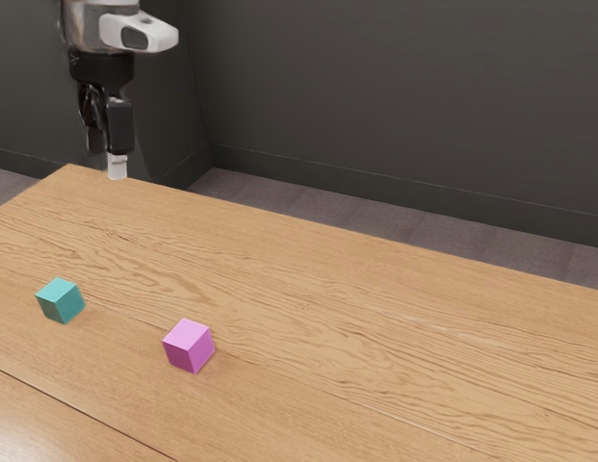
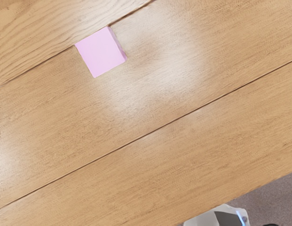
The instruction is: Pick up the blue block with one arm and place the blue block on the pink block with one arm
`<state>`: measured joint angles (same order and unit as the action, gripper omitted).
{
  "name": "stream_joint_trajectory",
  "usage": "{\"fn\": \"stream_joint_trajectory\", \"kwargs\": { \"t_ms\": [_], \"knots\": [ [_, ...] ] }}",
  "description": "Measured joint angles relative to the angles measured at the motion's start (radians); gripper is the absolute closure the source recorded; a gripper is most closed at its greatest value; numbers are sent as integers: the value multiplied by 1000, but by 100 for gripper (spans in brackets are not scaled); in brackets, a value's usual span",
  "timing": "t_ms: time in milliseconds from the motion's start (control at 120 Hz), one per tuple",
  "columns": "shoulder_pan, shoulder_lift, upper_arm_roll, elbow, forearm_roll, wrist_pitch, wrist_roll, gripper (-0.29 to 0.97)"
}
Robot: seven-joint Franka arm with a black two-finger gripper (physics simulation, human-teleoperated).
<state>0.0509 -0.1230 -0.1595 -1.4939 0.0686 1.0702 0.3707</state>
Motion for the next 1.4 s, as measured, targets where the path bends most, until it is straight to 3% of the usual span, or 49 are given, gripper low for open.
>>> {"fn": "stream_joint_trajectory", "kwargs": {
  "t_ms": [133, 200, 258, 325, 392, 533, 667, 800, 1092, 1400],
  "knots": [
    [-25, -14, 43, -47, 11, 152, 109, 0],
    [-11, -67, 47, -176, 13, 198, 154, 0],
    [39, -174, 59, -401, 18, 269, 216, 0],
    [67, -231, 163, -624, 22, 396, 319, 0],
    [91, -211, 232, -699, 25, 503, 438, 0],
    [131, -180, 266, -718, 50, 649, 674, 0],
    [239, -50, 274, -719, 61, 829, 914, 0],
    [298, 50, 274, -714, 118, 982, 1119, 0],
    [387, 252, 273, -619, 6, 1160, 1439, 0],
    [425, 365, 273, -597, -101, 1244, 1646, 0]
  ]
}}
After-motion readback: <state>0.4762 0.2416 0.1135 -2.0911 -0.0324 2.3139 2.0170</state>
